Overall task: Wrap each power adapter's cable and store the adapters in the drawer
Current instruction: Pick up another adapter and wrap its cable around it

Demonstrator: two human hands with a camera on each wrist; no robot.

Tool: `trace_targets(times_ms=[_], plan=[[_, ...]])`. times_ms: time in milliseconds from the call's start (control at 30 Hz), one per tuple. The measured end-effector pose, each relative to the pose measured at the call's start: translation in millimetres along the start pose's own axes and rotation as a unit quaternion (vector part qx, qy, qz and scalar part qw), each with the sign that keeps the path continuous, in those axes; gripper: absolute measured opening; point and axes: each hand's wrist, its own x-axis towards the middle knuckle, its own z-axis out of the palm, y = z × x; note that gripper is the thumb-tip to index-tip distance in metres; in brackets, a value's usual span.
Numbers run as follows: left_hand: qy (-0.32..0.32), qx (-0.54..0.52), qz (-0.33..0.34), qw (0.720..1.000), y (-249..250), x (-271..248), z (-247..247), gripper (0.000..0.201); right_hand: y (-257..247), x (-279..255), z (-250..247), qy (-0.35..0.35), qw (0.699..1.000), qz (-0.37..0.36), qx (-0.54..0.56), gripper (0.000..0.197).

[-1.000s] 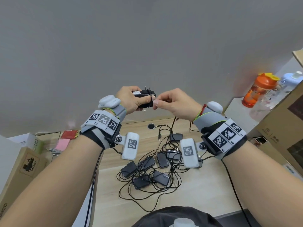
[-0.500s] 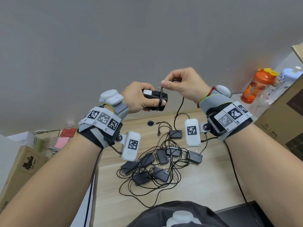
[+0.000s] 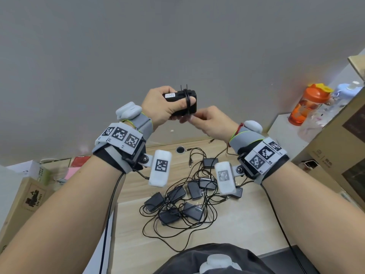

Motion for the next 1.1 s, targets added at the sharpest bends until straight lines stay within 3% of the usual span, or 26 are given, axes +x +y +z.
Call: trace_targets(times_ms=[133, 300, 500, 667, 867, 1100], plan=[[0.034, 0.017, -0.013, 0.999, -9, 8, -5, 0.036, -12, -6, 2, -0.016, 0.998, -0.004, -0.06, 0.024], [0.029, 0.095, -0.031, 0.995, -27, 10, -14, 0.04, -20, -4, -5, 0.01, 0.998, -0.028, -0.062, 0.017], [-0.033, 0.165, -0.027, 0.985, -32, 4, -13, 0.037, -27, 3, -25, 0.051, 0.997, -0.056, -0.028, 0.008], [-0.085, 0.174, -0.019, 0.981, -20, -3, -9, 0.047, -31, 6, -37, 0.079, 0.995, -0.058, 0.019, 0.013], [-0.137, 0.145, 0.009, 0.98, -8, -10, -1, 0.039, -21, 10, -35, 0.087, 0.993, -0.048, 0.065, 0.012], [-0.073, 0.047, 0.026, 0.996, 1, -9, -1, 0.031, -12, 1, -17, 0.085, 0.994, -0.004, 0.063, 0.02]])
